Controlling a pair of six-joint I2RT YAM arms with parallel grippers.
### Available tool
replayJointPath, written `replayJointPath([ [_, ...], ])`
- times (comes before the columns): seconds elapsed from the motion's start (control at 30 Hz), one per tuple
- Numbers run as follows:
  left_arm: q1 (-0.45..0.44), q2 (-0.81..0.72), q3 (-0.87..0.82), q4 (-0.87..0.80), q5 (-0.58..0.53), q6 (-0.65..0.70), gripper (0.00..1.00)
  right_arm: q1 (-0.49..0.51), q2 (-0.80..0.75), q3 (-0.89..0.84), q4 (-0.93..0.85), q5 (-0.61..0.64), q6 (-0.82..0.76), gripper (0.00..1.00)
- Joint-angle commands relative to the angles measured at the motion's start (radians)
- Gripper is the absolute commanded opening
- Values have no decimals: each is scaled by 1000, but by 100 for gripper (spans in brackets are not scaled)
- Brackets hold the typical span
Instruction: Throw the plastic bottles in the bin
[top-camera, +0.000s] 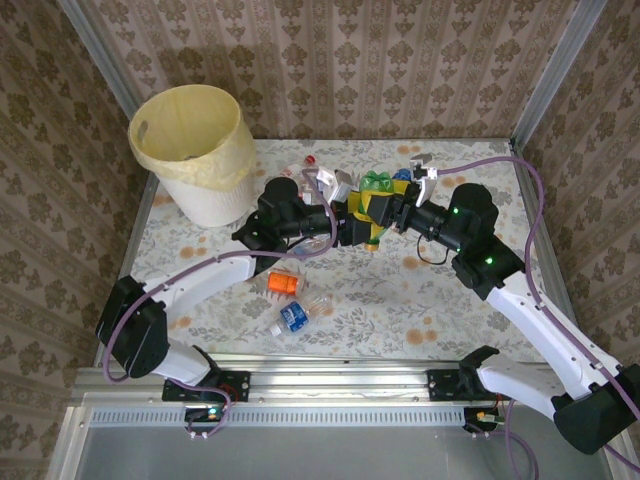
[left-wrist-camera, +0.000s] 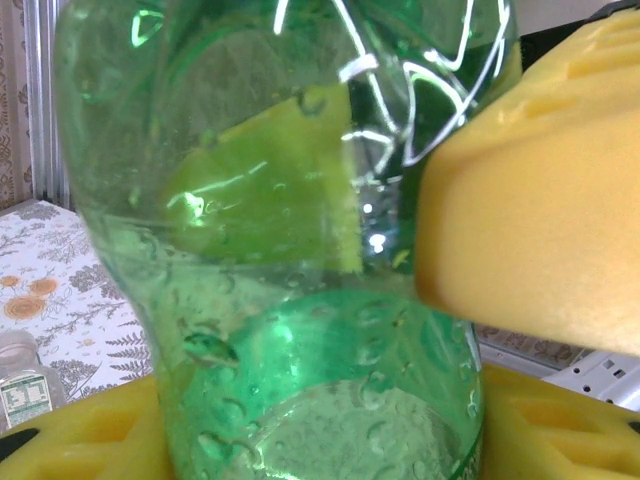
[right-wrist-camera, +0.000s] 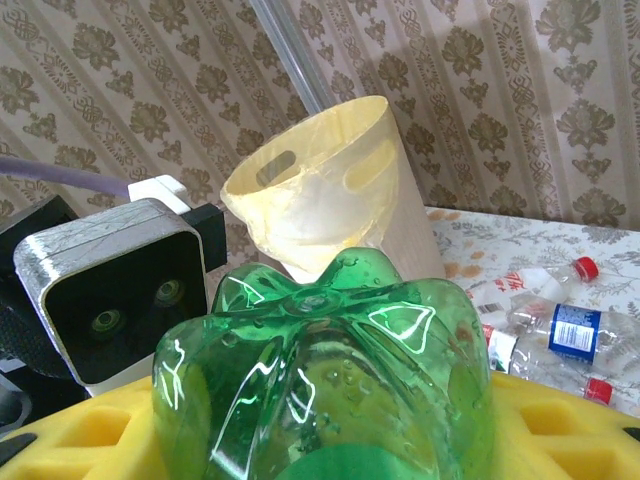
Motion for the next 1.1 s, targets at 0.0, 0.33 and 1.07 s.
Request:
replayJointPath([
  [0.0,-13,18,40,33,59,0,57,22,10,-7,45,-45,33,45],
  [0.33,-9,22,48,30,72,1,77,22,10,-20,50,-41,34,45],
  [1.07,87,-60,3,-62,-8,37,48,22,-56,-43,-44,46,-3,98],
])
